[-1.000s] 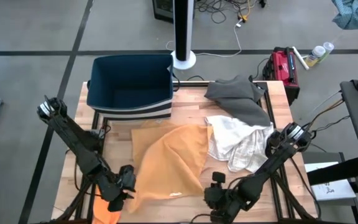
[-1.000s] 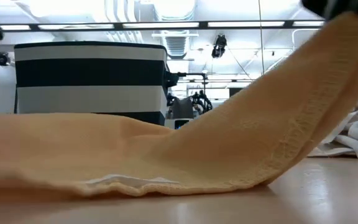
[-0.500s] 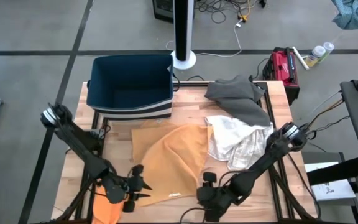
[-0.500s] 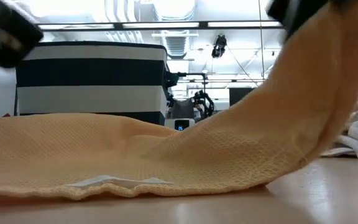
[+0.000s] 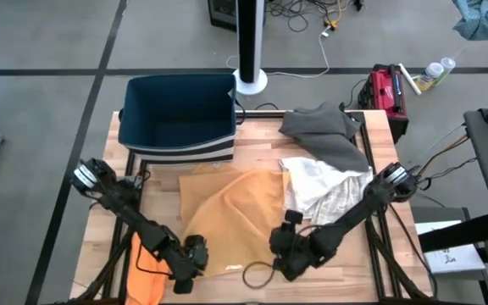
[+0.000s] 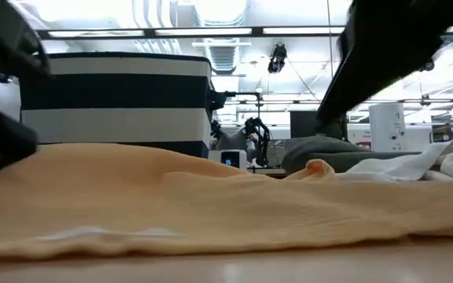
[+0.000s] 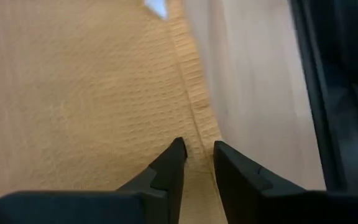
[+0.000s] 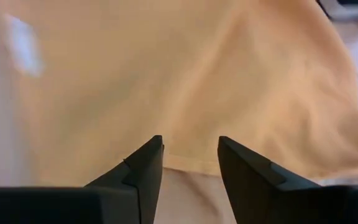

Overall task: Fold towel
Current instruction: Fold the yellow kitchen towel

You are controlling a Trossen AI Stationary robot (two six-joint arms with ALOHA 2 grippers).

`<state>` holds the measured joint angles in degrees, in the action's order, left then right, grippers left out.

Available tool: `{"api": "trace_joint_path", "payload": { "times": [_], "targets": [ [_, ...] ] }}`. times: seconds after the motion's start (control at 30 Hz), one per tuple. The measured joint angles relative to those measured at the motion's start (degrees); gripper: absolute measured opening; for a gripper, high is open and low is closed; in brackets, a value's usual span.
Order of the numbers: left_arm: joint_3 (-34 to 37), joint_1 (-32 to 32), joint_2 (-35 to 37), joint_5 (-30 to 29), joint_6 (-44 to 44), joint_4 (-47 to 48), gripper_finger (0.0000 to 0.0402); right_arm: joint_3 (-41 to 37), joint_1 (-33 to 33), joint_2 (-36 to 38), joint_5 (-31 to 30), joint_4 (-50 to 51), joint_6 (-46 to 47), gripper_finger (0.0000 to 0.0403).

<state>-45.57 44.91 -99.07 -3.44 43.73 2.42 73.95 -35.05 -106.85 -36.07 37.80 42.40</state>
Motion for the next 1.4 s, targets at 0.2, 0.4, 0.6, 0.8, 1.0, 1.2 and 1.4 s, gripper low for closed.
{"api": "trace_joint_path", "payload": {
  "times": [0.2, 0.4, 0.6, 0.8, 1.0, 1.2, 1.4],
  "targets": [
    [0.48, 2.26, 5.25, 0.90, 4.11, 10.19, 0.0077, -5.79, 4.12, -0.04, 0.88, -11.10, -1.87, 0.0131],
    [0.59, 3.19, 10.11, -5.30, 4.88, 12.86, 0.0077, -11.95, 7.05, -0.04, 10.90, -25.12, -6.22, 0.0118],
    [0.75, 3.27, 10.96, -7.69, 4.83, 12.94, 0.0077, -14.64, 7.59, -0.09, 12.38, -18.82, -4.50, 0.0108],
    [0.99, 3.31, 10.39, -9.19, 4.59, 12.63, 0.0079, -11.15, 8.59, 1.11, 8.54, 10.92, 1.46, 0.0101],
    [1.29, 3.40, 9.27, -10.67, 4.82, 12.45, 0.0078, -4.57, 7.86, 3.68, -3.26, 38.11, 17.22, 0.0092],
    [1.55, 3.48, 9.21, -12.20, 4.81, 11.30, 0.0077, -4.40, 5.11, 5.31, -0.29, 19.17, 6.06, 0.0082],
    [1.58, 3.92, 9.21, -12.30, 4.39, 9.85, 0.0080, -8.29, 4.18, 3.23, 10.89, -7.48, -5.80, 0.0068]
  ]
}}
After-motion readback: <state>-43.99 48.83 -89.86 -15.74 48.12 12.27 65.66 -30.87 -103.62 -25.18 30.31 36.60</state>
